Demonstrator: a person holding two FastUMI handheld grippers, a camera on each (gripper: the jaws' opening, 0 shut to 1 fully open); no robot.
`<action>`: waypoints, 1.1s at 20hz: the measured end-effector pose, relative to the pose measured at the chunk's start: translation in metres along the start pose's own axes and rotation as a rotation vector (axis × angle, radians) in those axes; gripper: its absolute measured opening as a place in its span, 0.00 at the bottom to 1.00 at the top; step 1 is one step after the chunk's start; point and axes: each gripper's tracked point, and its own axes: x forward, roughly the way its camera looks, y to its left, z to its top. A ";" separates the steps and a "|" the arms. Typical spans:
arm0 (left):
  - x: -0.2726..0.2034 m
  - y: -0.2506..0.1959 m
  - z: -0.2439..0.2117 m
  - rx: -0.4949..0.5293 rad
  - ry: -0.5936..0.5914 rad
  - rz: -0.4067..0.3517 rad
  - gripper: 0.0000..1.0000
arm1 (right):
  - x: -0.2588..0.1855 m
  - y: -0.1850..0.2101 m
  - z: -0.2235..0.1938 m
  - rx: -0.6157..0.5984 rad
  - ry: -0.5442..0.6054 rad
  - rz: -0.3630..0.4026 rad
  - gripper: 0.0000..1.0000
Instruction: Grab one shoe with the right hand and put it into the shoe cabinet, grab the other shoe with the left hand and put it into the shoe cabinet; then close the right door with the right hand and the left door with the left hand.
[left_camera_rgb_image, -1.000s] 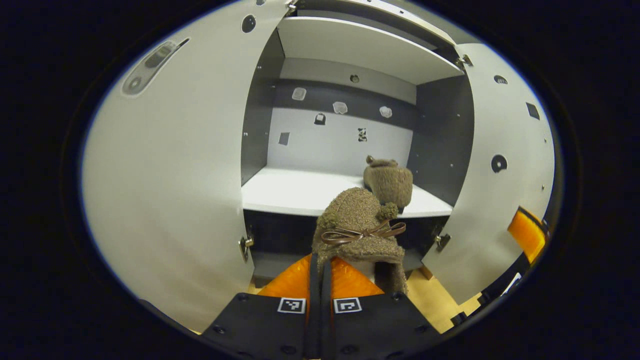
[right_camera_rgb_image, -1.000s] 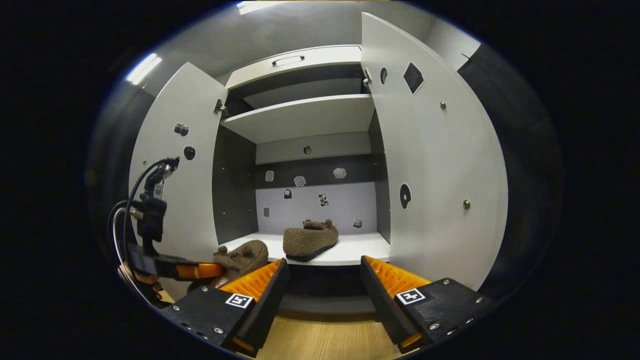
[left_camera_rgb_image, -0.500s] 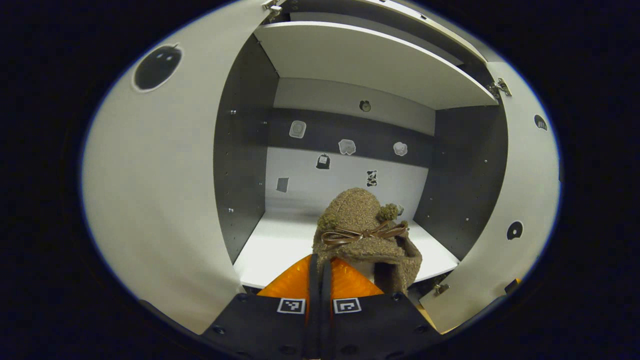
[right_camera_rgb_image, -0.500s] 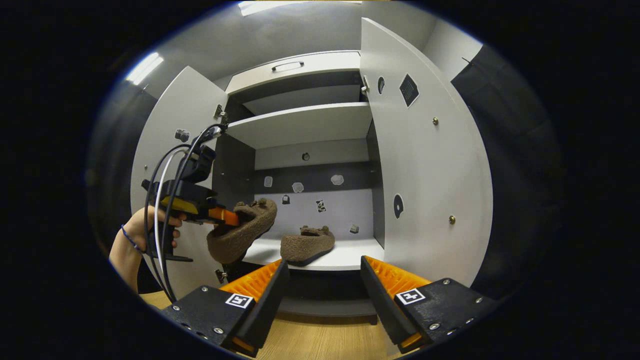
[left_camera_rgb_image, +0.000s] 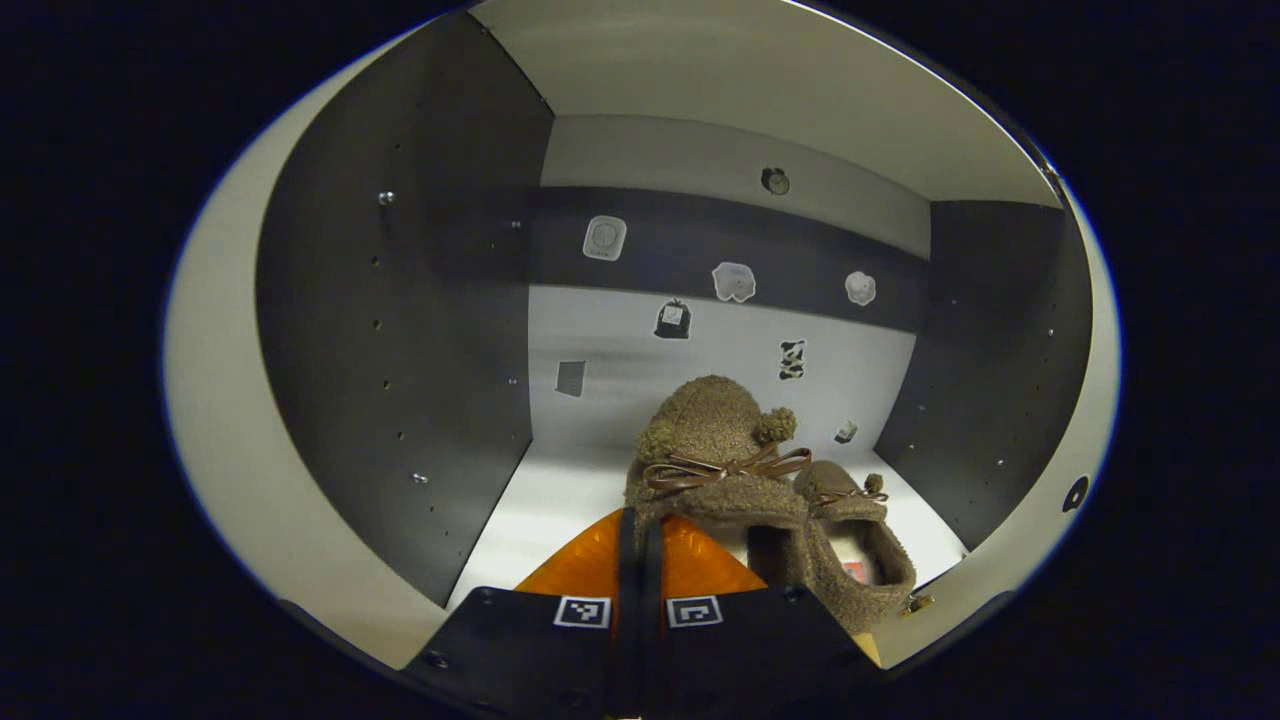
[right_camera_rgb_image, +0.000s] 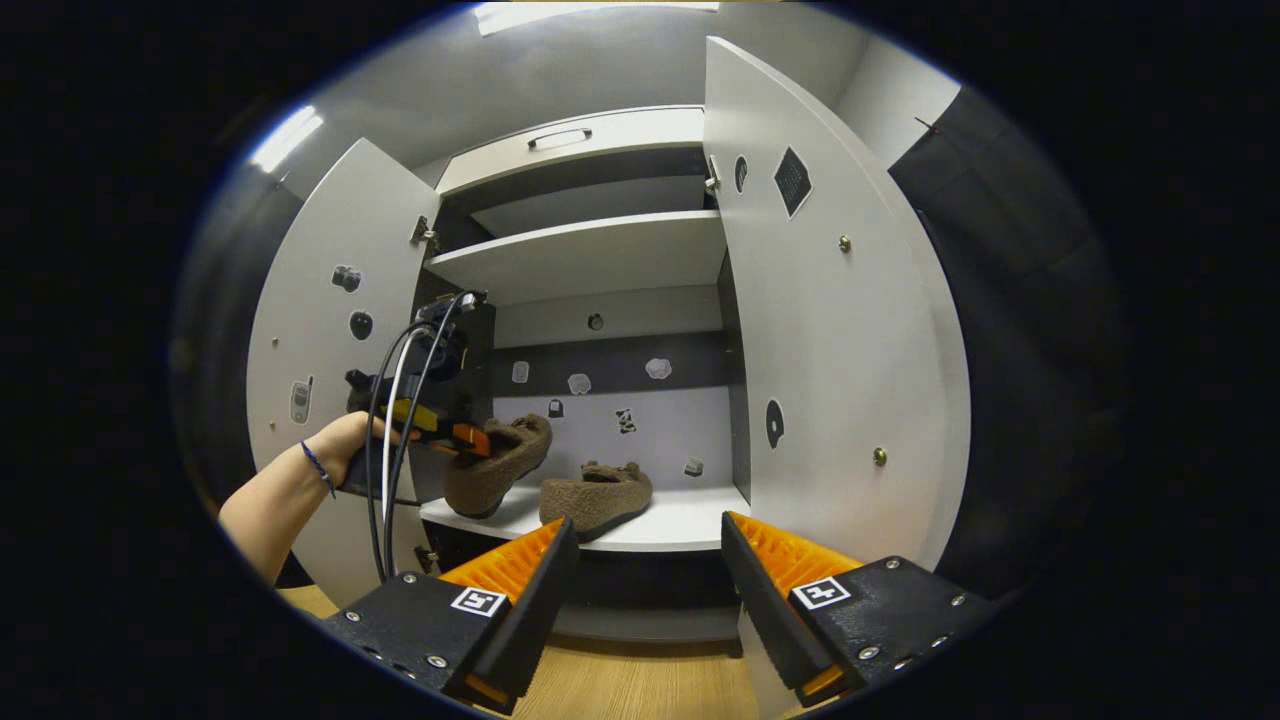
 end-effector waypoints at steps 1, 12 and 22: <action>0.003 -0.002 -0.004 0.001 0.009 -0.010 0.07 | 0.001 0.000 -0.001 -0.002 0.002 0.000 0.88; 0.000 0.005 -0.017 -0.003 0.027 0.019 0.77 | 0.004 0.003 -0.011 -0.002 0.045 -0.012 0.88; -0.038 -0.016 0.041 0.120 -0.148 0.049 0.96 | -0.002 -0.002 -0.011 0.020 0.044 -0.006 0.88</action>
